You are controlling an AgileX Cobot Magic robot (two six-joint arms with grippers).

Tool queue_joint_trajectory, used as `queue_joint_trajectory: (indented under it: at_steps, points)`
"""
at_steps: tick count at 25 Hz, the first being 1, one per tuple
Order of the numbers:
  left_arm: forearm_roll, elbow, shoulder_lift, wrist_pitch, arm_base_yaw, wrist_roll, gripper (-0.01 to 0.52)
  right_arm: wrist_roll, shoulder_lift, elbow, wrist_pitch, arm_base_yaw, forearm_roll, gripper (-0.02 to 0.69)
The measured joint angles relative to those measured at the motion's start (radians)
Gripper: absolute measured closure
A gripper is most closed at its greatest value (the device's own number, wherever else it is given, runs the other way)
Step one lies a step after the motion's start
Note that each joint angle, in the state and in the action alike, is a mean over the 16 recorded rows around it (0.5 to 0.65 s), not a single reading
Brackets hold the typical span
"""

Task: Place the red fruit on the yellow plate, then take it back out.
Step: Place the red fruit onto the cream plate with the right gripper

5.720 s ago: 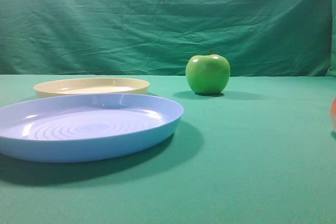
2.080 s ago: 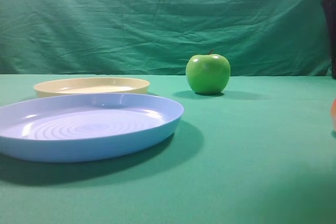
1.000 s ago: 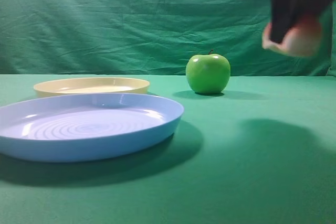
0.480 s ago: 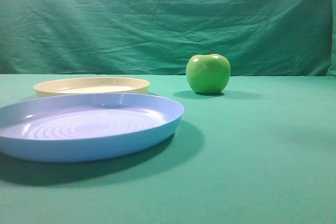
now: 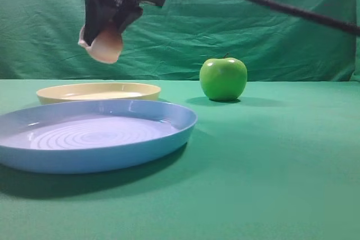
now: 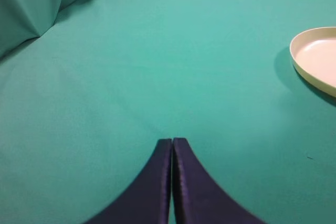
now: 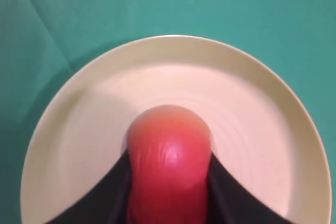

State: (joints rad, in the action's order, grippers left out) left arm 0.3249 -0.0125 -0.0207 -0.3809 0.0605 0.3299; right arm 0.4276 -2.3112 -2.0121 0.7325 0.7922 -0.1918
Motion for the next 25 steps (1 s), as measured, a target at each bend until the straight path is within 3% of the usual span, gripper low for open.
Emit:
queue_joint_trajectory:
  at_steps: [9, 13, 17, 25]
  points:
    - [0.0, 0.0, 0.0, 0.0, 0.0, 0.0, 0.514, 0.011, -0.009, -0.001, -0.012, -0.003, 0.002, 0.099]
    - [0.0, 0.0, 0.0, 0.0, 0.0, 0.0, 0.514, -0.019, 0.037, -0.001, 0.026, -0.014, 0.003, 0.061]
    - [0.0, 0.0, 0.0, 0.0, 0.0, 0.0, 0.514, -0.073, 0.12, -0.002, 0.097, -0.035, 0.009, 0.152]
    - [0.0, 0.0, 0.0, 0.0, 0.0, 0.0, 0.514, -0.198, 0.355, -0.005, 0.288, -0.083, 0.036, 0.468]
